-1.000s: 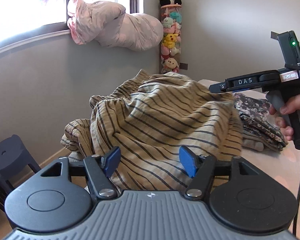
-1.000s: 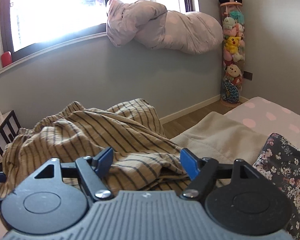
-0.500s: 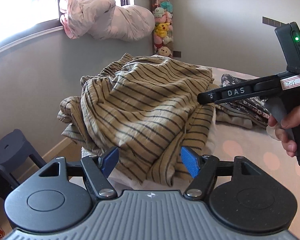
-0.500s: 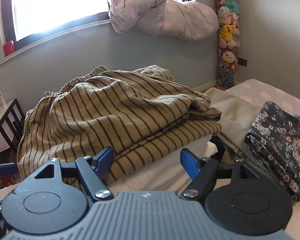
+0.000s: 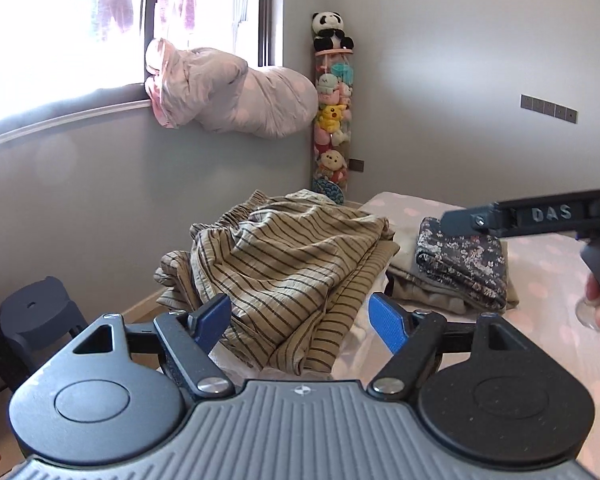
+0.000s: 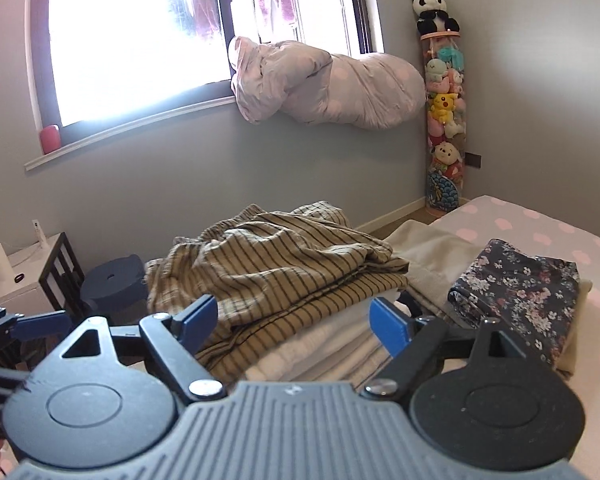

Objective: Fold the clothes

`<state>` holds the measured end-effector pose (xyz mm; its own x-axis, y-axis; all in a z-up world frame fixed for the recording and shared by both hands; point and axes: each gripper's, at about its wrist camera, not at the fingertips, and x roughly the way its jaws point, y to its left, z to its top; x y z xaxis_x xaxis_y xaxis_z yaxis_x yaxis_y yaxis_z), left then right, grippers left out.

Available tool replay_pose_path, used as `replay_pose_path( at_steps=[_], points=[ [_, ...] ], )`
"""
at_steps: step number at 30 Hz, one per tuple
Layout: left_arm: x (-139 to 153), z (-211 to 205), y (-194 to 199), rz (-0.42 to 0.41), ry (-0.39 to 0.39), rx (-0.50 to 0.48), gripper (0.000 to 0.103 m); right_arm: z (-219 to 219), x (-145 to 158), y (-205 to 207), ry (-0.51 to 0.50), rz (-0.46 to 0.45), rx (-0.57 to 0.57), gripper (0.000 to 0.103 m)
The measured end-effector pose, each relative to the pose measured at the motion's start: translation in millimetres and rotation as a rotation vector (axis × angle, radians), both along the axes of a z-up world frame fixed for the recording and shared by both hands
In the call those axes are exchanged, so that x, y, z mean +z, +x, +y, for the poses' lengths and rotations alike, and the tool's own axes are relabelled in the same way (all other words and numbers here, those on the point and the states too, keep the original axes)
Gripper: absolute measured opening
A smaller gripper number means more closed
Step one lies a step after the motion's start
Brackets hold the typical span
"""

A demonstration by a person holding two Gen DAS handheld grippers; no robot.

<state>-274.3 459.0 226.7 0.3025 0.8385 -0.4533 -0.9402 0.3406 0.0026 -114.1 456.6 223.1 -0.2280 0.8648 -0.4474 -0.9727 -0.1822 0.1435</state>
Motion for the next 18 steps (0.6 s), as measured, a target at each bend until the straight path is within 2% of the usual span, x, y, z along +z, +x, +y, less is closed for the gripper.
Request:
replay_pose_path(
  at_steps=[5,8,14,18],
  points=[
    [16.2,-24.9,-1.9,-0.035,-0.011,0.047,0.075,-53.6,17.0,-7.9,0.024,-0.021,-0.016,0.088],
    [18.4,-39.3,-1.2,-0.023,-0.01,0.046,0.075,-83.7,19.2,-14.8,0.061,-0.09,-0.045,0.09],
    [10.6,-69.4,-4.5,-0.051,-0.007,0.06,0.075,-132.6,1.9,-30.5,0.086,-0.201,-0.088,0.095],
    [3.1,-84.9,-3.4,-0.057,-0.029,0.088,0.075,-154.9,-14.3,-36.3,0.067,-0.192,-0.123,0.096]
  ],
)
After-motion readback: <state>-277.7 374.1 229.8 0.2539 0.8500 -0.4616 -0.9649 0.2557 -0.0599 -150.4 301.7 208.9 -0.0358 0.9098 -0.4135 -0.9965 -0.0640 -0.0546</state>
